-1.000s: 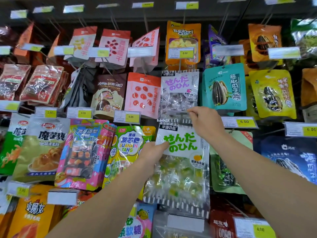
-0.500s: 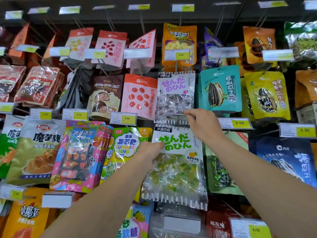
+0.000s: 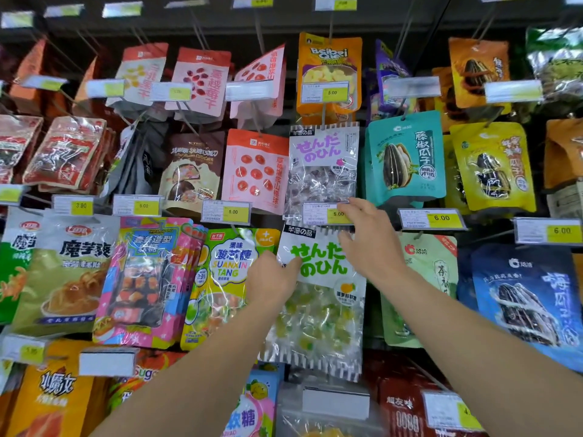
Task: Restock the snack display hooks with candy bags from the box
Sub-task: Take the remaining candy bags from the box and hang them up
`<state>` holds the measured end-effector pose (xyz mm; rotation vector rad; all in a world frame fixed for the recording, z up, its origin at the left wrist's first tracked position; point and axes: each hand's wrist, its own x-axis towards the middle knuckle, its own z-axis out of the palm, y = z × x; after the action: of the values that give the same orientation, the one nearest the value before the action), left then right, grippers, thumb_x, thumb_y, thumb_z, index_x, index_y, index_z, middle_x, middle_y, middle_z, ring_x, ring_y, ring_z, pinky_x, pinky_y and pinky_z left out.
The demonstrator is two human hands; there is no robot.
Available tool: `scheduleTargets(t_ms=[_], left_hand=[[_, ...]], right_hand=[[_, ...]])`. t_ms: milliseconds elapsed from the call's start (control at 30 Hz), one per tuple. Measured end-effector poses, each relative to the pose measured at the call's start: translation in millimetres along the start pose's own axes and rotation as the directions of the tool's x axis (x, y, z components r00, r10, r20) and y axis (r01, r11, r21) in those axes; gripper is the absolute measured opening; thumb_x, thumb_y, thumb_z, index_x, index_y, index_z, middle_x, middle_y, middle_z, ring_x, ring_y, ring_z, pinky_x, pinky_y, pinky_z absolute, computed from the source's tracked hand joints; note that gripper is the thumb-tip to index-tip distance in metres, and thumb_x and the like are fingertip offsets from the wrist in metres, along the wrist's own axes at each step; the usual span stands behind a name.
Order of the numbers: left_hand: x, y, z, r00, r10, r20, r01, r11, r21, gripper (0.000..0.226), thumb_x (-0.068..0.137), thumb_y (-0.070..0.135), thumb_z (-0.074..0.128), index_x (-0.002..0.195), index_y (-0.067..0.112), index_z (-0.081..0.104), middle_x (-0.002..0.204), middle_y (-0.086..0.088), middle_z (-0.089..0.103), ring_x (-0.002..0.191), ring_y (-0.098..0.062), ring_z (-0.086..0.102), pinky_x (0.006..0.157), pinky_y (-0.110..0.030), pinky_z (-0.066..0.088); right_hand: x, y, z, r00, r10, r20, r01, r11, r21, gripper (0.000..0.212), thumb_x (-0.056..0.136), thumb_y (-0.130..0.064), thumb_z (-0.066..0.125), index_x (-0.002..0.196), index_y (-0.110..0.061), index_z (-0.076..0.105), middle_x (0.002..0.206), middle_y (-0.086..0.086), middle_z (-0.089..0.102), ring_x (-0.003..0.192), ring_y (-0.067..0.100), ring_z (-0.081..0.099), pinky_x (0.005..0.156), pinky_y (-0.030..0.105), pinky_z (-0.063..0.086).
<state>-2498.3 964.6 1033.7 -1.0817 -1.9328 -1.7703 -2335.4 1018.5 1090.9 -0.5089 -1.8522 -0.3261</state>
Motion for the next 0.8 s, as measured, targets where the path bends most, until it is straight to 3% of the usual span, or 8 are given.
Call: scheduleTargets(t_ms=[133,267,400,600,800], left_hand=[[-7.7,-11.7,-5.0,0.994,0.109,-0.003,-0.109,0.992,0.07,0.036,0.085,0.042,0.067,0.094,0.012,0.048,0.087,-0.002,0.056,0.084,-0.026,0.055,0.065,-0.033,0.039],[-14.2,-28.4,-6.2,0.969,0.248,0.004,-0.248,0.968,0.046,0.05,0.081,0.039,0.069,0.12,0.017,0.046,0.103,-0.003,0.065,0.09,-0.023,0.062,0.067,-0.034,0.047],[-25.8,-39.2,-6.6,0.865,0.493,0.096,-0.502,0.849,0.165,0.07,0.081,0.031,0.07,0.143,0.025,0.038,0.134,-0.003,0.045,0.109,-0.023,0.055,0.082,-0.035,0.05],[-29.2,-47.7,-1.9,0.855,0.453,0.253,-0.509,0.826,0.241,0.072,0.088,0.038,0.065,0.151,0.031,0.031,0.16,-0.008,0.014,0.134,-0.028,0.042,0.098,-0.037,0.047],[-27.8,-46.6,7.8,0.865,0.406,0.295,-0.486,0.823,0.293,0.075,0.09,0.038,0.066,0.152,0.03,0.025,0.161,-0.007,0.006,0.125,-0.029,0.051,0.093,-0.034,0.049]], right_hand=[[-48.3,-5.2,21.8,1.0,0.017,0.014,-0.017,1.0,-0.021,0.06,0.092,-0.026,0.061,0.146,-0.018,0.037,0.153,-0.001,0.027,0.138,0.022,0.029,0.112,0.04,0.036],[-87.2,1.0,41.6,0.985,0.036,0.169,-0.026,0.998,-0.065,0.064,0.093,-0.038,0.054,0.151,-0.025,0.029,0.16,-0.004,0.013,0.147,0.018,0.012,0.122,0.038,0.019],[-98.6,6.8,49.9,0.971,0.018,0.239,0.005,0.995,-0.097,0.07,0.092,-0.05,0.05,0.154,-0.031,0.023,0.164,-0.004,0.005,0.151,0.019,-0.002,0.123,0.038,0.008],[-95.3,11.5,57.6,0.951,0.032,0.309,0.035,0.977,-0.209,0.079,0.091,-0.059,0.047,0.156,-0.034,0.009,0.165,-0.004,-0.003,0.151,0.02,-0.012,0.124,0.038,0.002],[-90.1,14.9,65.1,0.936,0.066,0.347,0.021,0.97,-0.241,0.08,0.092,-0.055,0.051,0.157,-0.033,0.008,0.165,-0.004,-0.004,0.151,0.021,-0.014,0.123,0.038,0.007]])
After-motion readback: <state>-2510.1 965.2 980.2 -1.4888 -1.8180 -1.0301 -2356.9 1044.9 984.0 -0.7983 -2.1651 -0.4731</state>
